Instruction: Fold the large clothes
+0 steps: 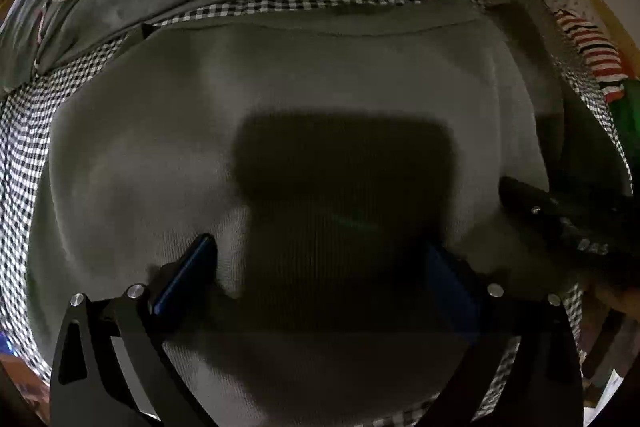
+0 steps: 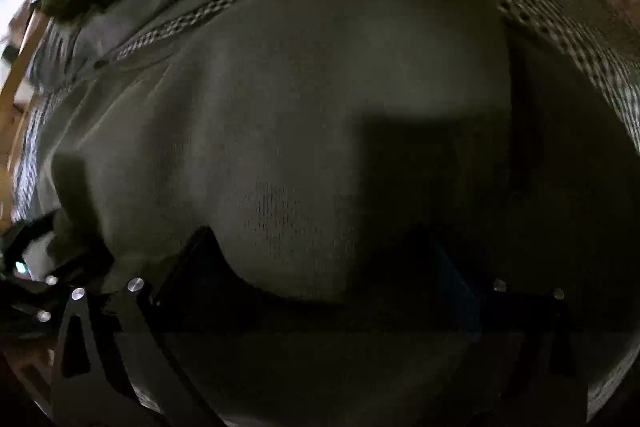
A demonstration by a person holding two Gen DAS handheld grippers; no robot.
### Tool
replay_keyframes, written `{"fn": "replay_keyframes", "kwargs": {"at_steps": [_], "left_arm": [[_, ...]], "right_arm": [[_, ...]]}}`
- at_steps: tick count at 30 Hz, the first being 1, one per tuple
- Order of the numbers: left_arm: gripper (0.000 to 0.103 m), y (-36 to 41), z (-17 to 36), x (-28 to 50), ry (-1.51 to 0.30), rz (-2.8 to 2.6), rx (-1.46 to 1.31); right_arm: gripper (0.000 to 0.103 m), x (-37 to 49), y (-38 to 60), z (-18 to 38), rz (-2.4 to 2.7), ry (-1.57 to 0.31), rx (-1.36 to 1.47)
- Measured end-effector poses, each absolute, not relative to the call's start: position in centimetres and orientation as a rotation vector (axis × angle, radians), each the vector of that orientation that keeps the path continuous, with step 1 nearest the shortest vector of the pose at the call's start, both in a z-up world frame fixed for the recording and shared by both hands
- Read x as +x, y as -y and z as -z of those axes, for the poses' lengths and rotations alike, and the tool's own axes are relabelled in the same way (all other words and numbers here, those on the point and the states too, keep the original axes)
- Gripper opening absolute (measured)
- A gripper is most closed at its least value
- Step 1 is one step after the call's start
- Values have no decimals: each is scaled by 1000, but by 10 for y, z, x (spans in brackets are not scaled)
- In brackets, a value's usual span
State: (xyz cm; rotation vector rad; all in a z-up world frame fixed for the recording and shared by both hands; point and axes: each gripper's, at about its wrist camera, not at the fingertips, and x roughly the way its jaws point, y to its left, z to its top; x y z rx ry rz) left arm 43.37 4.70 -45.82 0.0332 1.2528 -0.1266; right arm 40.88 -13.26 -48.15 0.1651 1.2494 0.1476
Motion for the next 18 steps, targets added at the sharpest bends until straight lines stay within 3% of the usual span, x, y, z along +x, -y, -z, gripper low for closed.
{"fn": "replay_keyframes", "kwargs": {"at_steps": [5,9,13,16,18], "left_arm": [[99,-75,420,445,-1134,109,40],[99,-109,444,461,-1217,196,-95],[99,-119,427,455,-1184,236,-129],[99,-130,405,448,-1129,182,-107],[99,-156,388,446,-1063,77,-101]], "right_arm": [[100,408,185,430,-31,-1118,123],[94,421,234,473,-11,-1287,63],[94,427,234,484,-113,-1294,-82],[75,423,236,452,-11,-1210,-109],[79,413,229,428,8,-1146,-112]]}}
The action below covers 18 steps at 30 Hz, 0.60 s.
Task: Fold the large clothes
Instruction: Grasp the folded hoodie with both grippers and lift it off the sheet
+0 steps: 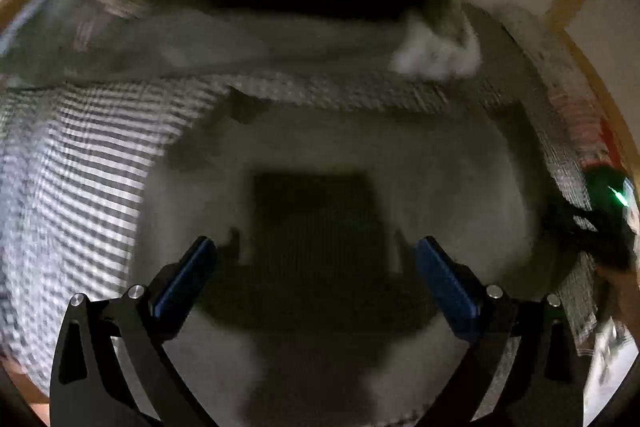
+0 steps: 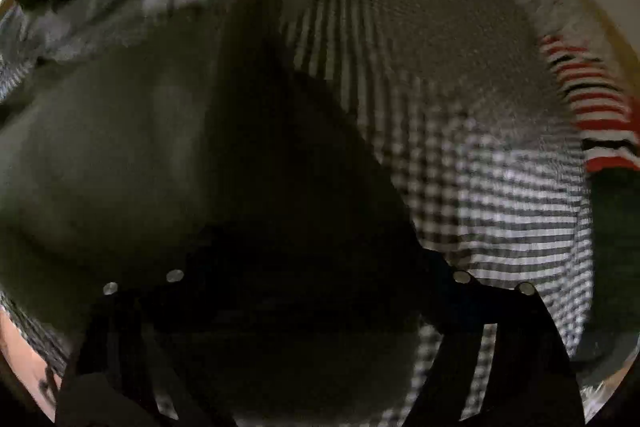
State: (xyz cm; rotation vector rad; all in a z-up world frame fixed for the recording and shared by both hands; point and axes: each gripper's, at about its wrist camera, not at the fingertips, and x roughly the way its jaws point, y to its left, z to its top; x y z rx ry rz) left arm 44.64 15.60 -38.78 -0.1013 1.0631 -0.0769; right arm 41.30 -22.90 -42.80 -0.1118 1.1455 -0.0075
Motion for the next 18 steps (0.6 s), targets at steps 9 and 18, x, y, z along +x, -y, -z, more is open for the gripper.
{"fn": "replay_keyframes", "kwargs": {"at_steps": [9,18], "left_arm": [[99,-187,470,462,-1232,26,-55],[99,-212,447,455,-1229,62,-201]], "right_arm": [[99,436,164,477,-271,-1182,-85],[99,443,190,462,-274,-1204,-59]]}}
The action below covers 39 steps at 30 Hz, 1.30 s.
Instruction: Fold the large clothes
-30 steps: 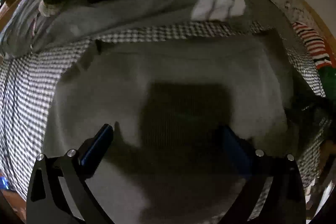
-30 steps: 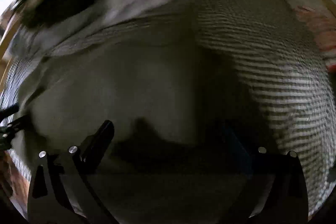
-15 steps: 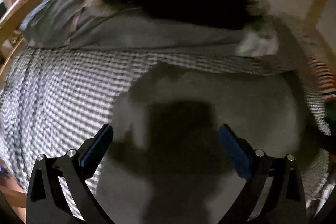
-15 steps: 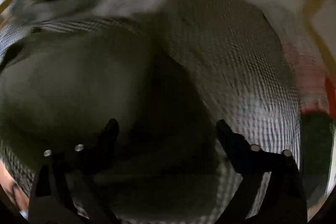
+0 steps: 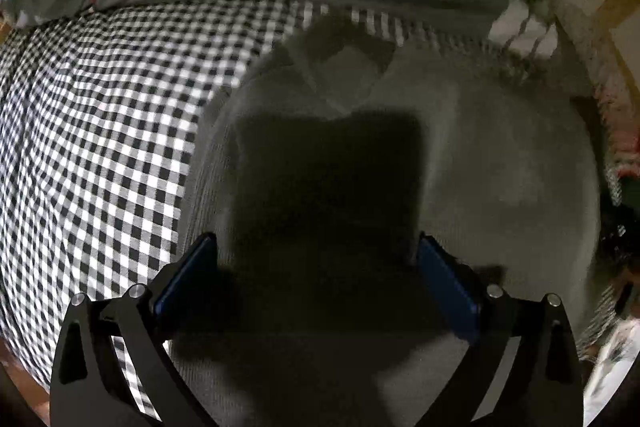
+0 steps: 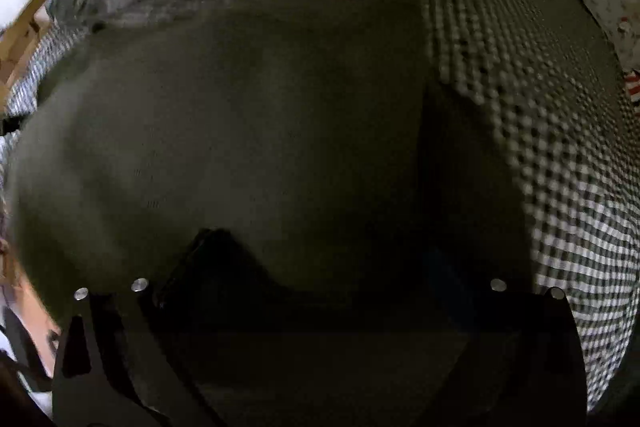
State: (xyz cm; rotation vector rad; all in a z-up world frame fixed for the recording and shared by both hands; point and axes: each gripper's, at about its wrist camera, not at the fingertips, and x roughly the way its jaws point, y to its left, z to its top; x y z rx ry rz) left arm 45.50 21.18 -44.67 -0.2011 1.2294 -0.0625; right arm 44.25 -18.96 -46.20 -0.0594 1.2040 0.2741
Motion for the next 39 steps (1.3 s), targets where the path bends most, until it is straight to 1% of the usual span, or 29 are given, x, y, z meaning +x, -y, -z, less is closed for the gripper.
{"fn": "replay_keyframes", "kwargs": {"at_steps": [3,4,6,8,12,14,17,19,22,25,29,31,33,36,39], "left_arm": [[99,-231,410,428,-1137,94,-402],[99,-236,406,418,-1124,94,-459],[99,-247,408,377,-1115,91,-679],[99,-250,421,337,-1115,70,-874],[99,-240,472,258,-1077,-33,-1269],[98,-232,492,236,-1058,-81,-1388],[99,-226,509,230,-1011,-102,-1476],[98,-231,518,231,-987,-120,-1513],[99,-238,526,242,-998,-162,-1547],[99,-230,514,255,-1099,-188,-1427],[99,-221,505,271,-1196,-309,-1358],[98,-216,498,281,-1209,-352,-1325],[98,-208,491,294,-1227,-357,-1290],[97,-197,482,321,-1195,-302,-1258],[97,-198,481,327,-1212,-357,-1278]], "right_arm": [[100,420,229,413,-275,-1100,243],[100,401,250,403,-252,-1066,428],[100,370,271,406,-205,-1038,654],[100,325,286,429,-147,-1018,907],[100,266,275,493,-66,-1002,1269],[100,251,264,522,-36,-972,1400],[100,252,248,541,-38,-942,1474],[100,259,242,544,-34,-931,1482],[100,267,243,542,-37,-932,1473],[100,274,246,533,-17,-937,1470],[100,276,258,526,45,-906,1507],[100,286,260,524,60,-881,1522],[100,295,260,524,70,-898,1500],[100,302,261,528,85,-915,1489],[100,302,259,528,129,-936,1469]]}}
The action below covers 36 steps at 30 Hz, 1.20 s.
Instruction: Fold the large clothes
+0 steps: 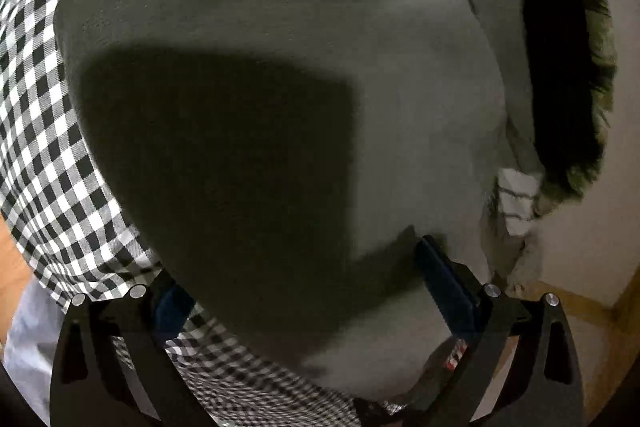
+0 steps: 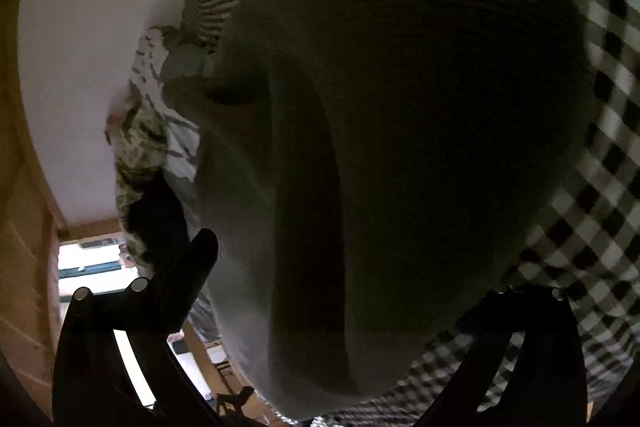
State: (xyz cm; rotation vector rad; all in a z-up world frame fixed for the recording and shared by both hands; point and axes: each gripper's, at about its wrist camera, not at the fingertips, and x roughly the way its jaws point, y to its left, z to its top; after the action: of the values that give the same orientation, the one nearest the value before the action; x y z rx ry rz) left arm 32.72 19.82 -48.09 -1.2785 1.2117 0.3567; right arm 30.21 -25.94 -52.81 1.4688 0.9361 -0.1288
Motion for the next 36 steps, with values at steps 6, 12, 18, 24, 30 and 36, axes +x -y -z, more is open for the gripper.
{"fn": "replay_keyframes", "kwargs": {"at_steps": [6,12,18,24,30,36], "left_arm": [[97,-217,473,277,-1219,-472,-1253],[97,-235,518,259,-1146,-437,-1494],[97,-216,500,298,-1149,-420,-1426],[97,-200,503,358,-1232,-405,-1313],[96,-205,507,378,-1210,-385,-1338],[62,-209,499,372,-1179,-321,-1324]], "right_arm": [[97,286,259,529,156,-929,1451],[101,300,261,533,86,-937,1460],[100,305,256,524,104,-948,1415],[101,308,257,526,109,-961,1413],[101,313,257,523,113,-981,1394],[90,319,259,507,115,-939,1378]]}}
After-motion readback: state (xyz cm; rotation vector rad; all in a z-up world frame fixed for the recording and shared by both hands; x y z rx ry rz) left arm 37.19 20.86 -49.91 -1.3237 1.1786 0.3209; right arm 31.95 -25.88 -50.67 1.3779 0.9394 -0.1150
